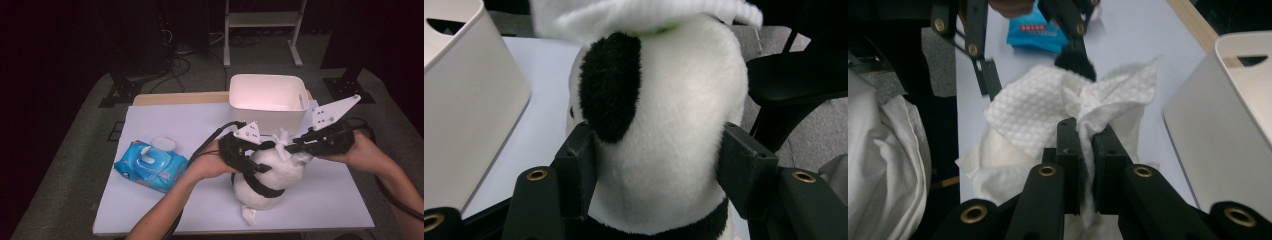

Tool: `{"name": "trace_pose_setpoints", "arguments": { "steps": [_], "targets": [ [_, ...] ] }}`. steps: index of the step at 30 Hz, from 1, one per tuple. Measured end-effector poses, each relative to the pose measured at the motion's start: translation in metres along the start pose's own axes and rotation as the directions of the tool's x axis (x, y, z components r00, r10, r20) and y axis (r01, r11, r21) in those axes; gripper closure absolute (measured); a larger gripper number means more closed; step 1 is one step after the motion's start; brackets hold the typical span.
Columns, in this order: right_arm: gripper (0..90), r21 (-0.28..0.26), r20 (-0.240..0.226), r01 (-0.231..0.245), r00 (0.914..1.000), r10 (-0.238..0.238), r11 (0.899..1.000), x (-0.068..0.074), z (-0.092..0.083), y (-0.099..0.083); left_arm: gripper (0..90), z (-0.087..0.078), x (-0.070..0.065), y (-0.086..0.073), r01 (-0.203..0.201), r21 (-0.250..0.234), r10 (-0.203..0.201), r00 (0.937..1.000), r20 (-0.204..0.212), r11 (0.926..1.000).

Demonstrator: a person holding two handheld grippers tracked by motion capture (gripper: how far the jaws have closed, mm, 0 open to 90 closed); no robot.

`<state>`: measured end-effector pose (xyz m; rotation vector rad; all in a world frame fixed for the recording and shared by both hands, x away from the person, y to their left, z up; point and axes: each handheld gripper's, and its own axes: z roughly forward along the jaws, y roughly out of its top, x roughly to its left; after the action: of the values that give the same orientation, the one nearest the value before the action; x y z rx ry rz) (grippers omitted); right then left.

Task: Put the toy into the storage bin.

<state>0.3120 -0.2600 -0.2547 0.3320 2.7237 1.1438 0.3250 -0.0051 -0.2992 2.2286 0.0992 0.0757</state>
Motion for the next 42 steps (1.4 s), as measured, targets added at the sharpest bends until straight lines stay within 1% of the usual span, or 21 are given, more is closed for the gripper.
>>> {"name": "trace_pose_setpoints", "arguments": {
  "steps": [1, 2, 5, 8, 12, 15, 17, 18, 20, 21, 23, 24, 25, 26, 27, 29, 33, 36, 38, 40, 42],
  "targets": [
    [83.3, 0.009, 0.005, -0.001, 1.0000, 0.001, 1.000, -0.001, 0.000, -0.004, 38.7, -0.001, 0.000, -0.001, 0.006, -0.003, -0.006, 1.0000, 0.004, 1.0000],
    [83.3, 0.010, 0.004, -0.015, 0.9999, 0.015, 1.000, -0.001, 0.000, -0.007, 38.8, 0.000, 0.000, -0.002, 0.007, -0.008, -0.007, 1.0000, 0.006, 0.9999],
    [83.3, -0.004, 0.000, -0.030, 0.9995, 0.030, 1.000, -0.001, -0.001, -0.015, 39.0, 0.000, -0.001, -0.001, 0.004, -0.008, -0.004, 1.0000, 0.004, 1.0000],
    [83.3, -0.020, 0.012, -0.031, 0.9994, 0.031, 0.999, 0.000, -0.003, -0.015, 39.6, -0.003, 0.000, 0.002, 0.000, -0.011, 0.000, 1.0000, -0.010, 0.9999],
    [83.4, -0.071, 0.028, -0.030, 0.9991, 0.032, 0.997, 0.000, -0.005, -0.013, 40.1, -0.011, 0.003, 0.006, 0.002, -0.021, -0.002, 0.9997, -0.025, 0.9998],
    [83.4, -0.088, 0.020, -0.036, 0.9991, 0.038, 0.995, -0.002, -0.003, -0.014, 40.3, -0.015, 0.004, 0.007, -0.003, -0.023, 0.002, 0.9994, -0.034, 0.9997],
    [83.4, -0.094, 0.006, -0.045, 0.9989, 0.046, 0.995, -0.004, -0.001, -0.018, 40.4, -0.013, 0.005, 0.006, 0.006, -0.025, -0.006, 0.9997, -0.024, 0.9997],
    [83.4, -0.090, 0.004, -0.052, 0.9986, 0.052, 0.995, -0.004, 0.000, -0.019, 40.5, -0.011, 0.005, 0.005, 0.006, -0.022, -0.006, 0.9998, -0.016, 0.9997],
    [83.4, -0.081, 0.011, -0.044, 0.9989, 0.045, 0.996, -0.004, 0.000, -0.020, 40.7, -0.006, 0.005, 0.006, 0.011, -0.022, -0.011, 0.9999, -0.011, 0.9997],
    [83.4, -0.075, 0.013, -0.043, 0.9990, 0.044, 0.996, -0.003, -0.001, -0.019, 40.7, -0.002, 0.004, 0.008, 0.006, -0.018, -0.006, 1.0000, -0.006, 0.9998],
    [83.0, -0.074, 0.014, -0.029, 0.9995, 0.030, 0.997, -0.001, -0.002, -0.014, 40.4, 0.003, 0.002, 0.012, -0.006, -0.010, 0.006, 0.9999, -0.011, 0.9999],
    [83.0, -0.067, 0.025, -0.016, 0.9995, 0.018, 0.998, 0.001, -0.002, -0.011, 40.2, 0.005, 0.001, 0.014, -0.010, -0.007, 0.010, 0.9999, -0.010, 0.9999],
    [83.0, -0.072, 0.022, -0.016, 0.9996, 0.018, 0.997, 0.002, -0.003, -0.009, 40.1, 0.007, 0.000, 0.016, -0.018, -0.006, 0.018, 0.9998, -0.007, 0.9998],
    [83.1, -0.093, 0.011, -0.015, 0.9998, 0.016, 0.996, 0.002, -0.005, -0.007, 39.9, 0.009, -0.001, 0.017, -0.020, -0.009, 0.020, 0.9998, -0.004, 0.9998],
    [83.1, -0.094, 0.008, -0.012, 0.9999, 0.013, 0.996, 0.003, -0.006, -0.007, 39.5, 0.010, -0.002, 0.018, -0.024, -0.005, 0.024, 0.9997, -0.005, 0.9997],
    [83.3, -0.077, 0.006, -0.009, 0.9999, 0.010, 0.997, 0.003, -0.004, -0.010, 37.8, 0.012, -0.002, 0.018, -0.021, -0.002, 0.021, 0.9998, 0.000, 0.9998],
    [83.7, -0.059, 0.001, -0.034, 0.9994, 0.034, 0.998, 0.001, -0.002, -0.022, 33.9, 0.014, -0.001, 0.014, -0.005, -0.011, 0.005, 0.9999, 0.009, 0.9999],
    [83.7, -0.039, 0.007, -0.049, 0.9988, 0.049, 0.998, -0.001, -0.002, -0.029, 31.4, 0.014, 0.000, 0.011, 0.000, -0.001, 0.000, 1.0000, 0.008, 1.0000],
    [83.7, -0.033, 0.011, -0.066, 0.9978, 0.066, 0.997, -0.001, -0.004, -0.034, 30.0, 0.015, 0.001, 0.005, 0.010, 0.012, -0.010, 0.9999, 0.007, 0.9999],
    [83.8, -0.028, 0.001, -0.074, 0.9972, 0.074, 0.997, -0.001, -0.005, -0.039, 28.6, 0.017, 0.002, -0.002, 0.023, 0.023, -0.023, 0.9997, 0.012, 0.9995],
    [83.8, -0.014, 0.006, -0.080, 0.9967, 0.080, 0.997, 0.000, -0.007, -0.043, 27.4, 0.019, 0.003, -0.009, 0.034, 0.032, -0.034, 0.9993, 0.015, 0.9989]
  ]
}}
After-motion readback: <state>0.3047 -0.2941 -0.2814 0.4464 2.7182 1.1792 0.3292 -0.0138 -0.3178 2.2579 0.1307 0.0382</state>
